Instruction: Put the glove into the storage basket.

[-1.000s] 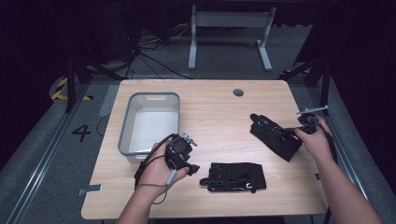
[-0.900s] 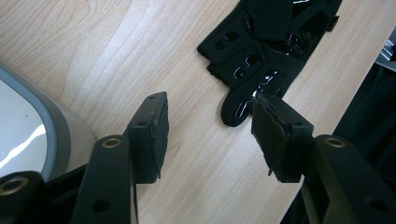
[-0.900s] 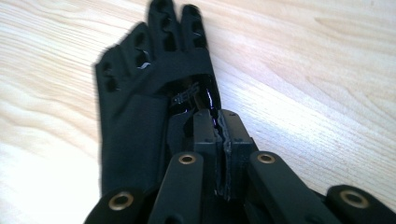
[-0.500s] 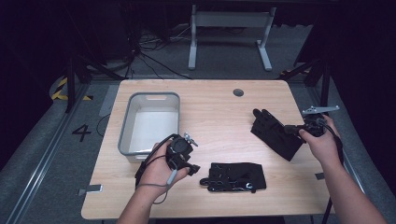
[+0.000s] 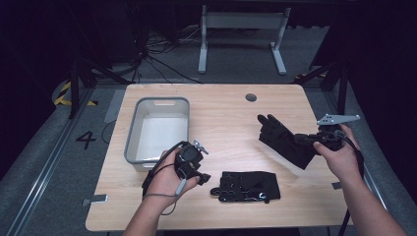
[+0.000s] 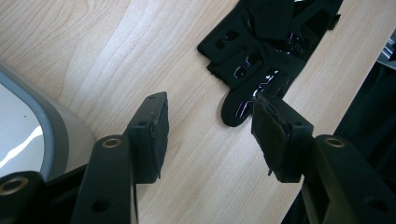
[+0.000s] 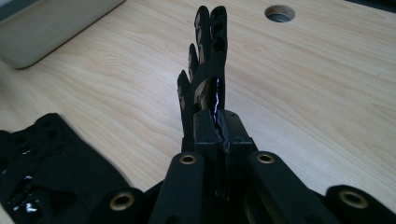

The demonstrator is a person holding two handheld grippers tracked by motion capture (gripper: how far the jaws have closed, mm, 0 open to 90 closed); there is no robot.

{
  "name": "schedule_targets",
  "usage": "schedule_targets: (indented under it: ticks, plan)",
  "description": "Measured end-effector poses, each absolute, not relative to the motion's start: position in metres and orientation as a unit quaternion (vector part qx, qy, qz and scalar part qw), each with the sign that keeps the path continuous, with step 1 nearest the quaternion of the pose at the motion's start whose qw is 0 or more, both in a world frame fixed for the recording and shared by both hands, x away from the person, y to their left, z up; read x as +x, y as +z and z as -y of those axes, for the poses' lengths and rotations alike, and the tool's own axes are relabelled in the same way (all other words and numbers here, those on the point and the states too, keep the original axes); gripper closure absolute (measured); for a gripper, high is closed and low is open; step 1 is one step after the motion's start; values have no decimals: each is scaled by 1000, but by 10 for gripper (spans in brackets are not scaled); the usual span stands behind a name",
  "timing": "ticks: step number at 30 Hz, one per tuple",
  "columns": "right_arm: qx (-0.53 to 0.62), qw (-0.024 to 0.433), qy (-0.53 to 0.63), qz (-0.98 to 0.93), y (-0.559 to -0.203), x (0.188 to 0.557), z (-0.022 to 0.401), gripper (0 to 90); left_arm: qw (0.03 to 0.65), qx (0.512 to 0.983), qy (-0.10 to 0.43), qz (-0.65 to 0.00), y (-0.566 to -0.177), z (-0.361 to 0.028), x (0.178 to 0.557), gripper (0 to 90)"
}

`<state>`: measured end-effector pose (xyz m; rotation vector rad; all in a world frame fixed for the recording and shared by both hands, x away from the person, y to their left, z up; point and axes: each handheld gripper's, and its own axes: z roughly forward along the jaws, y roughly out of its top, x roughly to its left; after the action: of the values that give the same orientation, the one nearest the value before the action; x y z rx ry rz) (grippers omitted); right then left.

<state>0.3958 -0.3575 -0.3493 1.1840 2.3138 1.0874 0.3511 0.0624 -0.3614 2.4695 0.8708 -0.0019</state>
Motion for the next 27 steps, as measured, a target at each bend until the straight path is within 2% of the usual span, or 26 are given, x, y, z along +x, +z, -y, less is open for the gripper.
schedule_targets:
  ticks: [16, 27]
  plan:
    - [368, 150, 383, -834, -349, 369, 325, 875, 261, 910, 1, -322, -360, -63, 350, 472]
    - [351, 163, 368, -845, -358, 362, 309, 875, 263, 910, -1, -322, -360, -63, 350, 472]
